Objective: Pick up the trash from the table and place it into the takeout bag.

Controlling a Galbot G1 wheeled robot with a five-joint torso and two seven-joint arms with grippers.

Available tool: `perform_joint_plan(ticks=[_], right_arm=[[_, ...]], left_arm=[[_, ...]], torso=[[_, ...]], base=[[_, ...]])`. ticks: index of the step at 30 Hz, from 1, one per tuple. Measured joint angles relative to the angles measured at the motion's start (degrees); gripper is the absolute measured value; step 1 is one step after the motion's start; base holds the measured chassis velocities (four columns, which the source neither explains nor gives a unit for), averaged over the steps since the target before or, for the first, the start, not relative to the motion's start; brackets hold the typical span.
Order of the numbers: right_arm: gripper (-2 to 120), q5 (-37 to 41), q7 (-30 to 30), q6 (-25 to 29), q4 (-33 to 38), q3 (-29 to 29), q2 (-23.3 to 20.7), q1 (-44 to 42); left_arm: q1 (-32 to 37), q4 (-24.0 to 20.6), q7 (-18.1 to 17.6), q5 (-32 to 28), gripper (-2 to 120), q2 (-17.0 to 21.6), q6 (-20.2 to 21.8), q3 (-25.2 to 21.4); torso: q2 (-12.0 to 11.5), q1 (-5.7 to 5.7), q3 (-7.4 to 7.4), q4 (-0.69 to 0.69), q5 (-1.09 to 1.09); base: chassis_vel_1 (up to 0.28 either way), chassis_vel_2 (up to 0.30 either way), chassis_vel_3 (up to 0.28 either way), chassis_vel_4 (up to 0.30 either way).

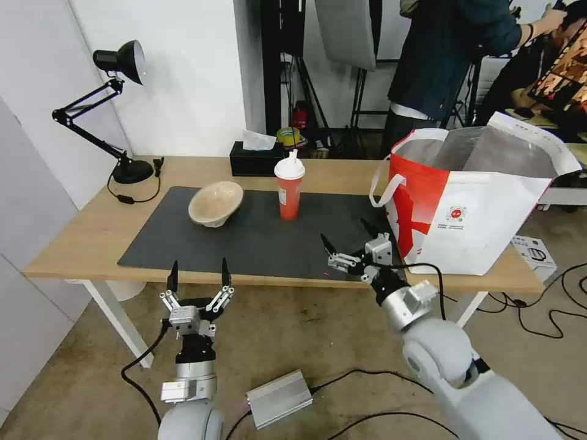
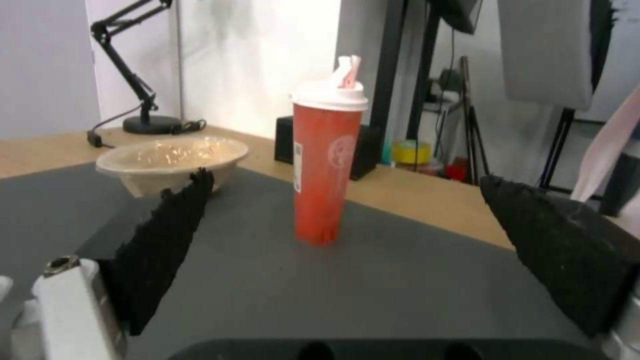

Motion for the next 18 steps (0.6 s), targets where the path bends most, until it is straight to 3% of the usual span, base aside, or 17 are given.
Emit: perform_joint_plan(ticks=[18], right_arm=[[100,3.3,-2.2,-1.8,-7.0,-3.8,-0.1,7.4]], left_arm=[[-0.2,0.7,0.0,0.3,100,0.0,0.0,0.3]], torso=[[0.0,-0.01,0.0,-0.01,0.0]], base=[[0.0,0.0,0.0,0.0]])
